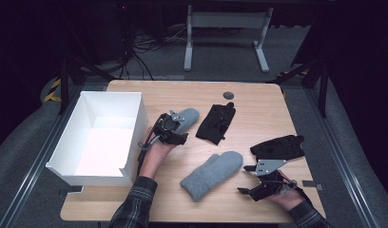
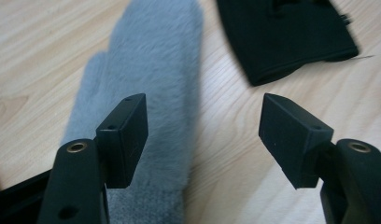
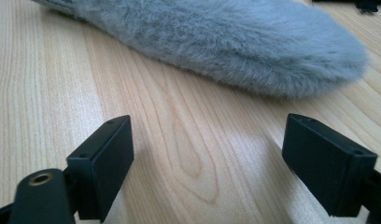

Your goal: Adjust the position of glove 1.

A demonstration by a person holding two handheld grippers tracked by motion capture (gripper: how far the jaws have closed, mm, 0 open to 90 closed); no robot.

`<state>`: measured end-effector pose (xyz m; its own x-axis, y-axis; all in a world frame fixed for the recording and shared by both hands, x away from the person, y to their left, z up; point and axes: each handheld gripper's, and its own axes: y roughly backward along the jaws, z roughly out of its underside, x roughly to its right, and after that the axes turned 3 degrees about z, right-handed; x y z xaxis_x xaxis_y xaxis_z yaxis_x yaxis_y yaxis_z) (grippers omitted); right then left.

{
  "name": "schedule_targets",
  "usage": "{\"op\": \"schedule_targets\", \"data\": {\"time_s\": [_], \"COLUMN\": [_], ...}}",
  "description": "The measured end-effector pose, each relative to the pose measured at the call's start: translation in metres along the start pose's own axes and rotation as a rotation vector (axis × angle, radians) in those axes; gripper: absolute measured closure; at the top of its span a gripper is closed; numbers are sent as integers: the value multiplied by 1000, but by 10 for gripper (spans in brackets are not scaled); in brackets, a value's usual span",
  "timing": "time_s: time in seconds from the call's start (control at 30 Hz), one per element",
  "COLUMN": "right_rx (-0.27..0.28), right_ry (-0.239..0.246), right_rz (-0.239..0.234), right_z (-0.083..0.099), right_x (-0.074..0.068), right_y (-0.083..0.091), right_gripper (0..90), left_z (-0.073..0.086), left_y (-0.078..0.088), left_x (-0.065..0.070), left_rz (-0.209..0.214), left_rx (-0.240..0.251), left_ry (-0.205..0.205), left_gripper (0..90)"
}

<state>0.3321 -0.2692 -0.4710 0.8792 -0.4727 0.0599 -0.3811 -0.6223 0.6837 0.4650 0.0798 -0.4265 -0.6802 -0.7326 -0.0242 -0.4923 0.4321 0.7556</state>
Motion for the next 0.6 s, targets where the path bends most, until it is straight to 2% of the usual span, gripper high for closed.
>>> {"op": "schedule_targets", "data": {"time_s": [0.07, 0.1, 0.17, 0.23, 0.4, 0.5, 0.6], "right_rx": [0, 0, 0, 0, -1, -1, -2], "right_ry": [-3, -4, -4, -4, -8, -8, -8], "right_rz": [1, 2, 3, 4, 6, 6, 7], "right_z": [0, 0, 0, 0, 0, 0, 0], "right_x": [0, 0, 0, 0, 0, 0, 0], "right_y": [0, 0, 0, 0, 0, 0, 0], "right_gripper": [170, 170, 171, 171, 171, 171, 171], "left_z": [1, 3, 4, 6, 7, 7, 7], "left_y": [-3, -8, -10, -13, -17, -20, -17], "left_x": [-2, -6, -7, -8, -10, -10, -11], "left_rz": [-14, -17, -21, -39, -72, -68, -59], "left_rx": [-10, -36, -41, -51, -72, -83, -77], "left_ry": [2, 0, 7, 6, 26, 26, 34], "left_gripper": [336, 338, 344, 402, 637, 748, 810]}}
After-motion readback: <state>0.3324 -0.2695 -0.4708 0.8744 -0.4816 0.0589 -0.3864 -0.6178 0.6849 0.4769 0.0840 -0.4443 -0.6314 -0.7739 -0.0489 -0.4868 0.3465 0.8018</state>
